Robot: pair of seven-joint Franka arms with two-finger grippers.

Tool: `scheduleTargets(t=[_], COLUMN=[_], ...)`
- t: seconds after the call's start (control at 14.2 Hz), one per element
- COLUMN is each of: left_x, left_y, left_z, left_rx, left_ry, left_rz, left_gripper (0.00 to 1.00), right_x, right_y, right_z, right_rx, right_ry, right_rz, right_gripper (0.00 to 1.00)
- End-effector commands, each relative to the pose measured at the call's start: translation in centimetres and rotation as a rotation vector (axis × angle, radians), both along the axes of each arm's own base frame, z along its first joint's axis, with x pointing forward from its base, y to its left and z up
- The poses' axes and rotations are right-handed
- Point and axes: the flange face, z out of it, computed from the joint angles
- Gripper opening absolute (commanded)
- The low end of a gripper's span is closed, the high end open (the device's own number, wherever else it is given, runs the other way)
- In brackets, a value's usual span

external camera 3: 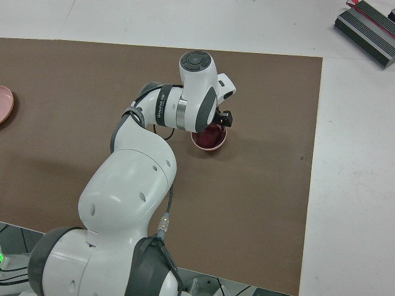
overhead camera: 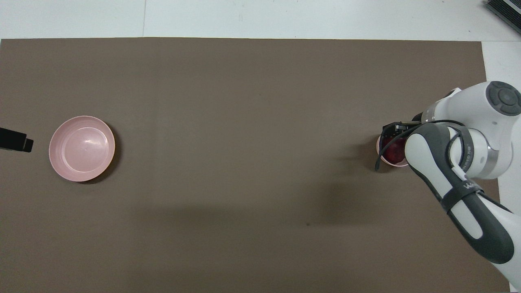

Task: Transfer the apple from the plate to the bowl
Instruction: 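Release the apple into the bowl and raise the right gripper away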

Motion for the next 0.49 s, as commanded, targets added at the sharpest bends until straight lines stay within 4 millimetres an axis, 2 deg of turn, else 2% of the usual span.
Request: scheduleTargets(t=[0.0,0.21,0.42], left_x=[-0.9,-0.9,-0.9], left_y=[0.3,0.3,0.3], left_z=[0.1,0.1,0.1], left_rx=[0.014,0.014,0.014], left_ry=[0.005,0.005,0.005], left_rz=[-0.004,-0.004,-0.004], left_gripper=[1.00,1.00,1.00], right_x=[-0.6,-2.0,-3.9], right_y=[0.3,0.3,1.3], right_z=[5.5,12.0,17.5], right_rx=[-0.008,-0.007,-0.047], right_ry=[-0.034,-0.037,-0.046], right_rz=[-0.008,-0.017,-0.020], right_gripper=[1.00,1.00,1.00])
